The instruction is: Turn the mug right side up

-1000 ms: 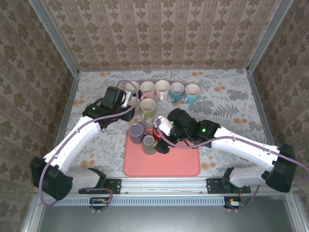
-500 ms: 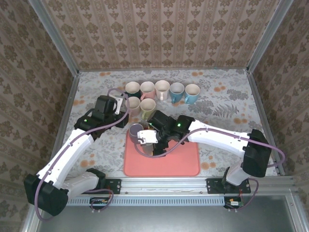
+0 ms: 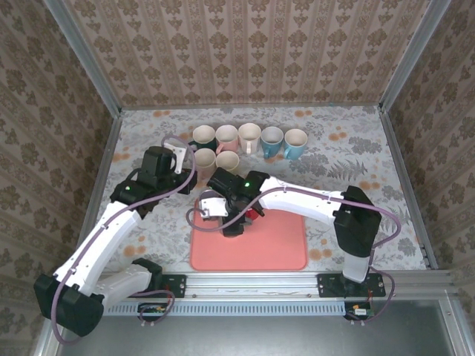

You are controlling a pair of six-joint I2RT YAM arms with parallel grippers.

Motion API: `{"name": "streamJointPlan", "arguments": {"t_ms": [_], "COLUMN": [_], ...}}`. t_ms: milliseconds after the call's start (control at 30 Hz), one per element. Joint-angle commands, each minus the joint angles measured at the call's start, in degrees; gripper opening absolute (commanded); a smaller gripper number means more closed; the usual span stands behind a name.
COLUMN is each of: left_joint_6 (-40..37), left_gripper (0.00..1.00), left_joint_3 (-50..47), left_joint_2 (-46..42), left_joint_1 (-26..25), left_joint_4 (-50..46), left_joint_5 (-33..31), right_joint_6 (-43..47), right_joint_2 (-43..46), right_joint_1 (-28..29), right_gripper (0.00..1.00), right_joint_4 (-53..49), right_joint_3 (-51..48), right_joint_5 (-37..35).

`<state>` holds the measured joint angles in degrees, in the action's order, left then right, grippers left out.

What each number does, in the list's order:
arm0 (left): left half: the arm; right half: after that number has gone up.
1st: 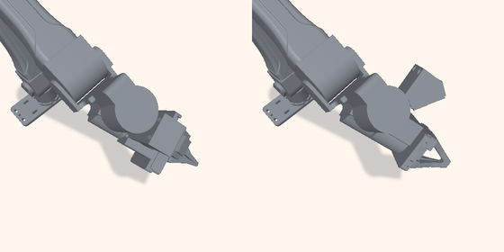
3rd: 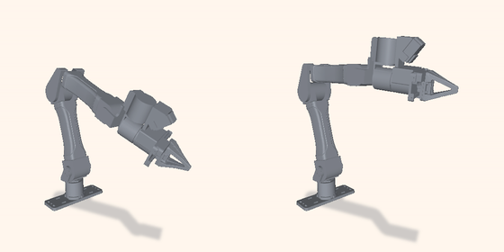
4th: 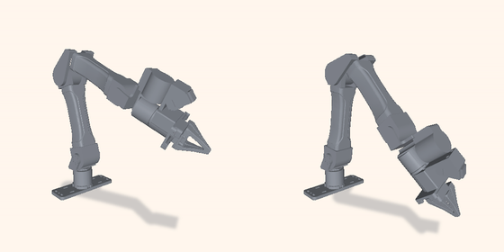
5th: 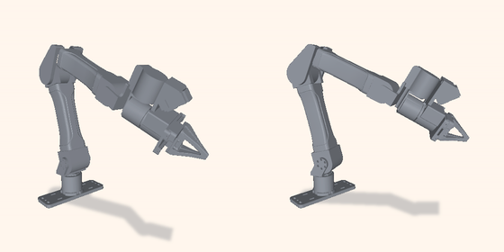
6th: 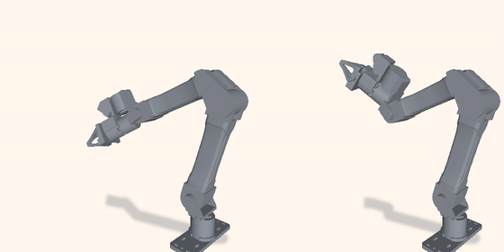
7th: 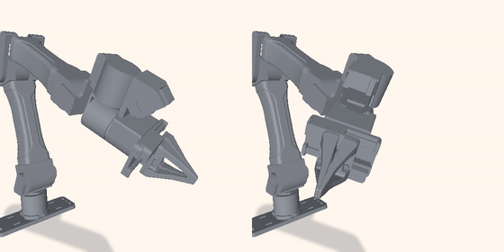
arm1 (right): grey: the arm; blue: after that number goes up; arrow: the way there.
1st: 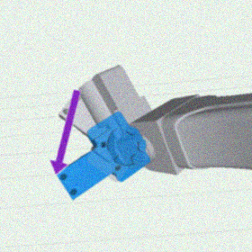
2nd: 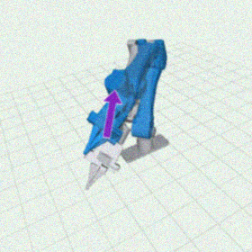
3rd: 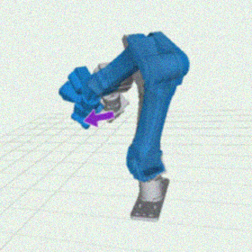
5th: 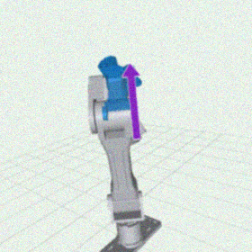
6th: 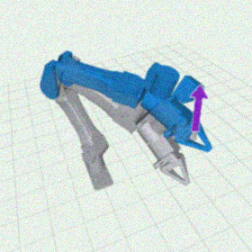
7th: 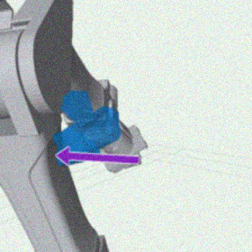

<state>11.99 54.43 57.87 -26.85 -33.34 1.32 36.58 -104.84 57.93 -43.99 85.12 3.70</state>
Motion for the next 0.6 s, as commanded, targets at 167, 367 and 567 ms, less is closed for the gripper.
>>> {"name": "streamJointPlan", "arguments": {"t_ms": [167, 367, 567], "left_joint_6": [0.5, 0.6, 0.7], "left_gripper": [0.37, 0.37, 0.37], "left_joint_3": [-0.6, -0.7, -0.7], "left_joint_2": [-1.0, -1.0, -1.1], "left_joint_1": [0.4, 0.4, 0.4], "left_joint_4": [1.1, 1.1, 1.1], "left_joint_5": [0.4, 0.4, 0.3], "right_joint_6": [-4.8, -4.6, -7.0], "right_joint_2": [-1.4, -1.1, -3.5], "right_joint_1": [1.8, 4.7, 5.5], "right_gripper": [0.76, 0.71, 0.8], "right_joint_4": [-4.8, -9.8, -16.3], "right_joint_3": [0.8, 1.1, 3.3], "right_joint_5": [-5.5, -4.2, -0.5]}}
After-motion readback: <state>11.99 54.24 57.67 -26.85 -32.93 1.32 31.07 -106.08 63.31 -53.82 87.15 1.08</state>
